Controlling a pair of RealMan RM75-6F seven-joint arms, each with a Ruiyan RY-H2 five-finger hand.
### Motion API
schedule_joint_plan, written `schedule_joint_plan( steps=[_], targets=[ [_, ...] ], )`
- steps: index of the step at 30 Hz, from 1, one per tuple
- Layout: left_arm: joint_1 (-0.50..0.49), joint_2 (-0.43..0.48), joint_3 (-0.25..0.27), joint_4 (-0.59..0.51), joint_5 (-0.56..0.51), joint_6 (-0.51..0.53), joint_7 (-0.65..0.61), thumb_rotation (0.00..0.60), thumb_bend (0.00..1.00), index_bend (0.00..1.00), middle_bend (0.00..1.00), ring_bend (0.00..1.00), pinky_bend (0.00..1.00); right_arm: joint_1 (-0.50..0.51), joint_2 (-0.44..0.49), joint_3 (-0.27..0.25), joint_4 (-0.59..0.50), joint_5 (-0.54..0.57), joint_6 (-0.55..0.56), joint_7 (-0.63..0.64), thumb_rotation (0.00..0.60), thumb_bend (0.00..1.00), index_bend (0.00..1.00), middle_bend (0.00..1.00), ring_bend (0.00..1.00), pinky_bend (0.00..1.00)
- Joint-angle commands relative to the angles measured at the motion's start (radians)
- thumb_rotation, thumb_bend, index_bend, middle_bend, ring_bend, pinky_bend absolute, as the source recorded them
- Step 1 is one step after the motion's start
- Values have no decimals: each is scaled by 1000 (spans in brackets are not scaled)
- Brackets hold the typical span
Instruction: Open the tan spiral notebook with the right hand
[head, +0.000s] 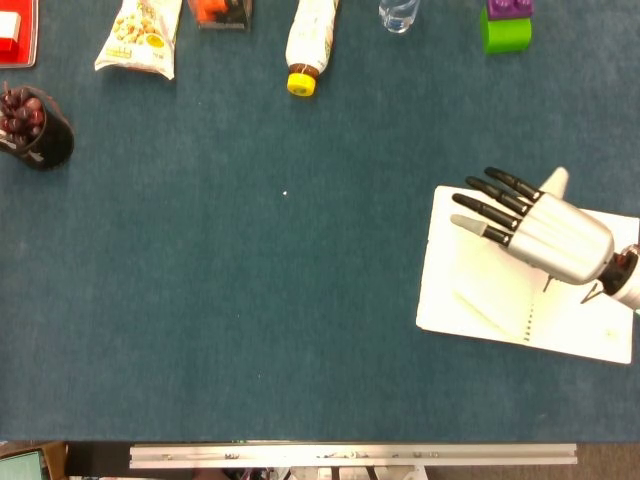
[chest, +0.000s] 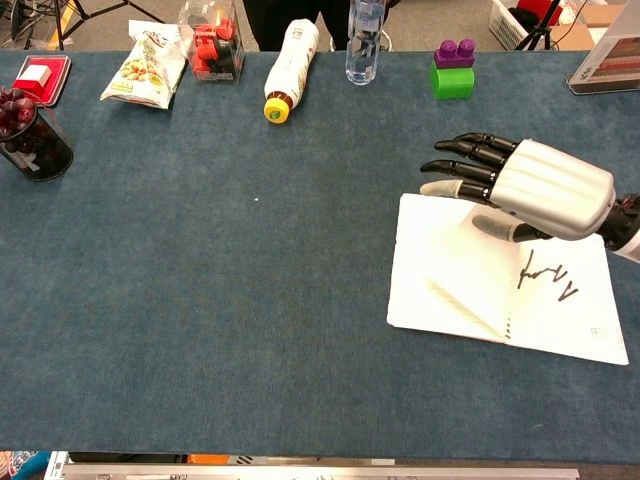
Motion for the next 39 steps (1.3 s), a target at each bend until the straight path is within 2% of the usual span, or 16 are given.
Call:
schedule_joint_plan(
  steps=[1, 14, 19, 23, 26, 32, 39],
  targets=[
    [0, 0, 0, 0, 0, 0, -1, 600, 222, 468, 420, 418, 516, 7, -13, 8, 4, 7, 6, 5, 600, 366, 207, 160, 16, 129],
    [0, 0, 0, 1, 1, -2, -1, 600, 222, 468, 419, 418, 516, 26, -53, 15, -27, 17, 22, 15, 600, 343, 207, 160, 16, 129],
    [1, 2, 0, 1, 3, 1, -7, 600, 221, 468, 420, 417, 516, 16, -34, 14, -49, 21, 53, 26, 600, 342, 207, 160, 16, 129],
    [0, 2, 1, 1, 6, 0, -10, 600, 222, 468, 422, 419, 516, -1, 27, 10, -107, 20, 92, 8, 600, 343, 207, 160, 16, 129],
    [1, 2, 1, -3, 11, 5, -12, 600, 222, 468, 423, 421, 516, -24, 110, -2, -184, 20, 113, -29, 600, 344, 207, 160, 20, 129],
    [2, 1, 5, -3, 26, 13, -12, 600, 222, 469, 423, 421, 516, -96, 306, -16, -394, 33, 158, -171, 600, 349, 207, 160, 26, 129],
    [-2, -3, 8, -3, 35, 8, -6, 600, 222, 470, 425, 421, 516, -210, 449, -11, -584, 53, 241, -337, 600, 358, 207, 176, 36, 130]
  ],
)
